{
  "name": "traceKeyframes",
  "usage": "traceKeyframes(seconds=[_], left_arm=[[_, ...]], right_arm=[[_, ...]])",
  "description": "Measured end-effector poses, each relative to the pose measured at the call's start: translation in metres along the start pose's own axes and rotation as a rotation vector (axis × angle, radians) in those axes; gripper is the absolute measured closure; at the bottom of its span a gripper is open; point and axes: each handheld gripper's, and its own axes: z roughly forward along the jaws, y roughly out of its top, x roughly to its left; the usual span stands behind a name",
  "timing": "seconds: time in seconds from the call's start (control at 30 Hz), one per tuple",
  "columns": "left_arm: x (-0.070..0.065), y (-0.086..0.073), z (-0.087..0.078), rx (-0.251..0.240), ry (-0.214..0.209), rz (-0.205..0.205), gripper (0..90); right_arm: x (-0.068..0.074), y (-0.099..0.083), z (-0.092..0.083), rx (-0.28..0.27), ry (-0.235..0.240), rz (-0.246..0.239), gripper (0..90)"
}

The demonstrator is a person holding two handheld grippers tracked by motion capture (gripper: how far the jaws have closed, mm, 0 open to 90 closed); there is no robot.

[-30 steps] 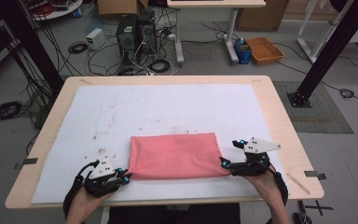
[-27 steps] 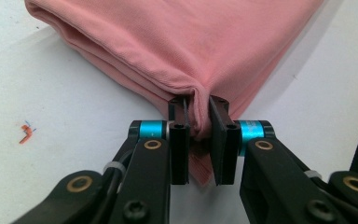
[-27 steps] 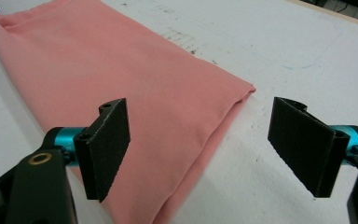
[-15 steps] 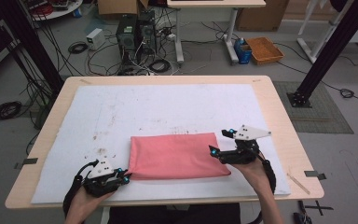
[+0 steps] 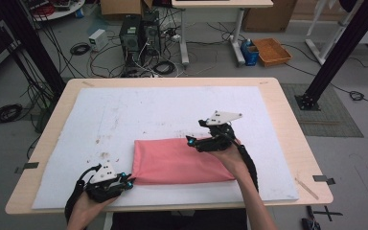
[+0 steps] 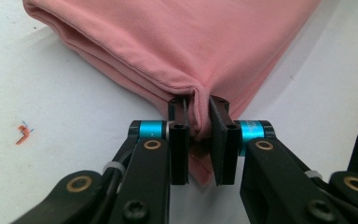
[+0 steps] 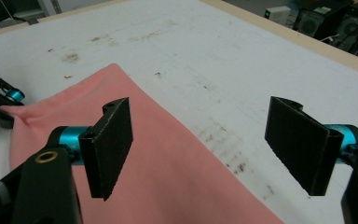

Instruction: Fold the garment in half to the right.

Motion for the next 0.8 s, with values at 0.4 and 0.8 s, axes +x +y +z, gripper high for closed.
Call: traceKeyframes(seconds=[0.4, 0.8], left_arm=[[0.000, 0.000, 0.000, -0.003, -0.003, -0.005, 79.0], [0.000, 0.000, 0.000, -0.002, 0.002, 0.000, 79.0]], right_arm=[[0.019, 0.031, 0.067, 0.092, 0.099, -0.040, 25.9], [0.050, 0.048, 0.136, 0.189, 0.185, -0.087, 35.5]])
